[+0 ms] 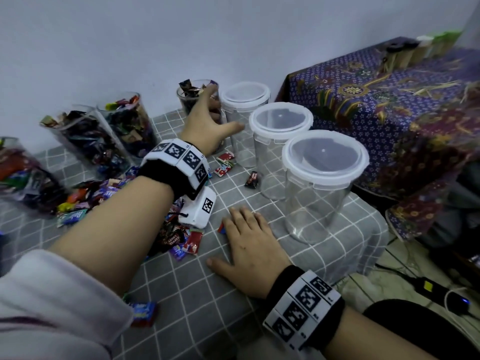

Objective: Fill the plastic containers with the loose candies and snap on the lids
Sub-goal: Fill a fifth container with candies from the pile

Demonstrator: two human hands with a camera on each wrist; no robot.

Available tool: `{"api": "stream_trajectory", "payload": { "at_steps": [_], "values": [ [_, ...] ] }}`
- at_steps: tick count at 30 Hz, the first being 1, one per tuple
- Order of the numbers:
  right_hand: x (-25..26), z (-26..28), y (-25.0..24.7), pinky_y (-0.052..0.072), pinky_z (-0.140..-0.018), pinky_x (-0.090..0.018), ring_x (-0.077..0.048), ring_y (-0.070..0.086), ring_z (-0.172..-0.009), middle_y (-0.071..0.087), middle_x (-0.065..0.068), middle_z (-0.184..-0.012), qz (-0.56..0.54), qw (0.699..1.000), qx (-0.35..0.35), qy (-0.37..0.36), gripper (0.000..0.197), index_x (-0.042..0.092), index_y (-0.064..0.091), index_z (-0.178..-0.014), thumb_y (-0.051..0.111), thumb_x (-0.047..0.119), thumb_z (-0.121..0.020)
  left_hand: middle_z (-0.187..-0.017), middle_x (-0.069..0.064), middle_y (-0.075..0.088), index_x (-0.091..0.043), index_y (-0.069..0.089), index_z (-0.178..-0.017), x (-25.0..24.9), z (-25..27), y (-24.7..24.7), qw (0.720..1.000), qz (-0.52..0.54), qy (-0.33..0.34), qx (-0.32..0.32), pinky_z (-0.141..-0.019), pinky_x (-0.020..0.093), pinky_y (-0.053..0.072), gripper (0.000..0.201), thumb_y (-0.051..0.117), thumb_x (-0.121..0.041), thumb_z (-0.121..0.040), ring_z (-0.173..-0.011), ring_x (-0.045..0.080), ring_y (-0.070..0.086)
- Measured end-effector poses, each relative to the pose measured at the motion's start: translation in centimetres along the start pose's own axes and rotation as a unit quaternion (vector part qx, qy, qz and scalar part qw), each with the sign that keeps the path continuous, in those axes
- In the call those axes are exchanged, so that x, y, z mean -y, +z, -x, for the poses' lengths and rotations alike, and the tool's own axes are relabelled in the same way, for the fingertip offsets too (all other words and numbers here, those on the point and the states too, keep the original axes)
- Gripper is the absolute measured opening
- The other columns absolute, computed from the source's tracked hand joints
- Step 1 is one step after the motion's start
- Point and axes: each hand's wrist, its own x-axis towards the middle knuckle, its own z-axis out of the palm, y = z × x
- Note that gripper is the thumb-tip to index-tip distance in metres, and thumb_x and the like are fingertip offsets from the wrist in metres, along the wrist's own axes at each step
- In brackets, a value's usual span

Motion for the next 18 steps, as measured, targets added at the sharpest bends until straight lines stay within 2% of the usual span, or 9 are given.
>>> {"api": "stream_trajectory", "payload": {
  "at_steps": [3, 6, 8, 10, 12, 15, 18],
  "values": [
    [-0.1, -0.1, 0.1, -0.009, -0.115, -0.038, -0.022, -0.004, -0.146, 0.003, -0.007, -0.159, 0.002, 1.0, -0.004, -0.001, 0.085, 0.014, 0.01, -0.15, 0.037, 0.065, -0.088, -0.14, 0.007, 0.045, -0.02, 0.017, -0.149, -0.4, -0.2, 0.7, 0.999, 0.023, -0.038, 0.026, -0.107, 0.042, 0.039, 0.113, 0.084, -0.04, -0.06, -0.122, 0.02, 0.05],
    [-0.1, -0.1, 0.2, -0.007, -0.116, -0.038, -0.022, -0.002, -0.146, 0.004, -0.007, -0.159, 0.002, 1.0, -0.01, -0.001, 0.086, 0.013, 0.008, -0.151, 0.037, 0.065, -0.088, -0.144, 0.003, 0.045, -0.019, 0.018, -0.149, -0.6, -0.3, 1.3, 0.997, 0.04, -0.06, 0.042, -0.109, 0.043, 0.036, 0.127, 0.079, -0.06, -0.045, -0.127, 0.018, 0.048],
    [0.0, -0.1, 0.2, -0.007, -0.116, -0.038, -0.022, -0.001, -0.145, 0.005, -0.007, -0.159, 0.0, 1.0, -0.012, -0.001, 0.086, 0.013, 0.009, -0.15, 0.038, 0.065, -0.088, -0.14, 0.002, 0.05, -0.017, 0.028, -0.146, -0.5, -0.3, 1.5, 0.996, 0.046, -0.065, 0.042, -0.109, 0.042, 0.037, 0.116, 0.081, -0.056, -0.051, -0.125, 0.017, 0.05],
    [-0.1, -0.1, 0.2, -0.007, -0.116, -0.038, -0.022, 0.0, -0.145, 0.006, -0.007, -0.158, 0.0, 1.0, -0.016, -0.003, 0.086, 0.014, 0.01, -0.151, 0.038, 0.065, -0.087, -0.136, 0.003, 0.054, -0.015, 0.036, -0.142, -0.5, -0.4, 1.7, 0.996, 0.034, -0.079, 0.026, -0.107, 0.037, 0.038, 0.092, 0.081, -0.04, -0.066, -0.122, 0.017, 0.052],
    [-0.1, -0.1, 0.3, -0.007, -0.116, -0.038, -0.023, 0.0, -0.145, 0.007, -0.007, -0.158, 0.003, 1.0, -0.02, -0.004, 0.086, 0.013, 0.012, -0.15, 0.038, 0.066, -0.087, -0.132, 0.005, 0.056, -0.012, 0.043, -0.138, -0.4, -0.5, 1.9, 0.996, 0.026, -0.083, 0.008, -0.104, 0.032, 0.04, 0.076, 0.078, -0.029, -0.073, -0.12, 0.018, 0.053],
    [-0.1, -0.1, 0.4, -0.007, -0.116, -0.037, -0.022, 0.0, -0.145, 0.007, -0.007, -0.158, 0.004, 1.0, -0.019, -0.005, 0.086, 0.014, 0.011, -0.15, 0.038, 0.065, -0.087, -0.127, 0.006, 0.06, -0.009, 0.052, -0.131, -0.7, -0.3, 1.9, 0.997, 0.015, -0.071, -0.013, -0.1, 0.03, 0.042, 0.063, 0.076, -0.027, -0.075, -0.116, 0.018, 0.056],
    [-0.1, -0.2, 0.5, -0.007, -0.116, -0.037, -0.021, -0.001, -0.145, 0.006, -0.005, -0.159, -0.002, 1.0, -0.02, -0.004, 0.087, 0.016, 0.006, -0.151, 0.039, 0.064, -0.087, -0.123, 0.006, 0.062, -0.008, 0.055, -0.126, -0.7, 0.2, 1.6, 0.996, 0.028, -0.072, -0.034, -0.098, 0.032, 0.044, 0.059, 0.075, -0.032, -0.076, -0.113, 0.019, 0.058]
  ]
}}
